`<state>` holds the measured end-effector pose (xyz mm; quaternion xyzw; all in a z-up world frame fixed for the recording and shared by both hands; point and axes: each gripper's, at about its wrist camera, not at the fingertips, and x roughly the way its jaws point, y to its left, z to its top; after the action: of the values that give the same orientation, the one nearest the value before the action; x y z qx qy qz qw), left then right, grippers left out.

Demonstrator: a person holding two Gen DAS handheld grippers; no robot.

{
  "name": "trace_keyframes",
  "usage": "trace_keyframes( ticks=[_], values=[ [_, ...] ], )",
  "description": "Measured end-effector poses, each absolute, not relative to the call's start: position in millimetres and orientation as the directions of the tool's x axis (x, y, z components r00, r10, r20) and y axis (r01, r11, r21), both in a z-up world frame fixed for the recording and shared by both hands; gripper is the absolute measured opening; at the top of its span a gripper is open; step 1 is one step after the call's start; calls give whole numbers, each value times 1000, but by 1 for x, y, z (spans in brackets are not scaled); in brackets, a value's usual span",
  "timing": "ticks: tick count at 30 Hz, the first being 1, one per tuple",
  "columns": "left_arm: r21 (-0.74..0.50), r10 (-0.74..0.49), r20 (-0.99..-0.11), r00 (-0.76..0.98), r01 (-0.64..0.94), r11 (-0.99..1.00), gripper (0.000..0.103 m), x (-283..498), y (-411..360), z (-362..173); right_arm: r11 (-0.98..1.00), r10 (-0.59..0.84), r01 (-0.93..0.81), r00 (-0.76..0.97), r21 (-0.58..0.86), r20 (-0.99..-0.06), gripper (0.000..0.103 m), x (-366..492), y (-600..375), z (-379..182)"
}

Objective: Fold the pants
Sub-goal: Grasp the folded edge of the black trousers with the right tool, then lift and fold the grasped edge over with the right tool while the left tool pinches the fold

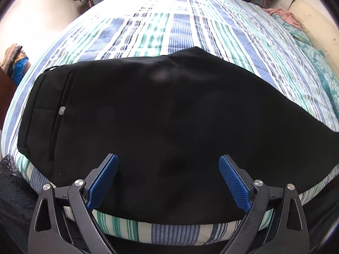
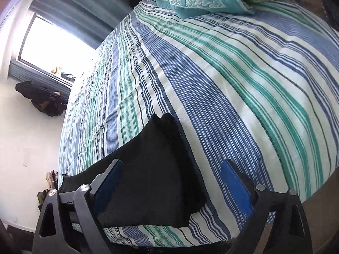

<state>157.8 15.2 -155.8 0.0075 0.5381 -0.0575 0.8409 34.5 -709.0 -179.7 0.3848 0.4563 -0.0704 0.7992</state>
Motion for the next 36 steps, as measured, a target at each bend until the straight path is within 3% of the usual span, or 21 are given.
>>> trace_keyframes(
  ticks=[1,8,11,13,16,17,20,26,32,36],
  values=[
    [-40,-84,-905,416,113,993,97,157,14,-155,689,254,464,566,558,-784,77,38,-710,-185],
    [-18,-61,-913,403,107,994,97,155,13,-158,693,452,342,480,635,-752,69,69,-698,-208],
    [-15,-57,-915,399,110,994,97,156,10,-160,684,458,360,466,635,-757,65,76,-697,-218],
    [-13,-59,-915,399,116,993,97,155,7,-160,671,432,405,467,621,-772,54,78,-698,-221],
    [-17,-68,-911,406,129,992,97,154,5,-159,664,396,462,449,588,-801,20,75,-695,-223],
    [-16,-69,-910,408,132,991,97,152,4,-160,661,393,468,451,587,-802,16,74,-692,-222],
    [-35,-88,-907,412,134,990,97,151,5,-159,667,388,440,484,602,-784,15,71,-675,-206],
    [-95,-138,-893,427,120,988,97,148,17,-160,524,500,291,656,801,-566,14,58,-626,-154],
    [-152,-188,-868,458,115,982,97,143,35,-160,343,639,125,696,931,-329,14,78,-528,-131],
    [-191,-215,-854,474,98,977,97,142,46,-158,287,714,74,649,955,-264,14,107,-444,-137]
  ],
)
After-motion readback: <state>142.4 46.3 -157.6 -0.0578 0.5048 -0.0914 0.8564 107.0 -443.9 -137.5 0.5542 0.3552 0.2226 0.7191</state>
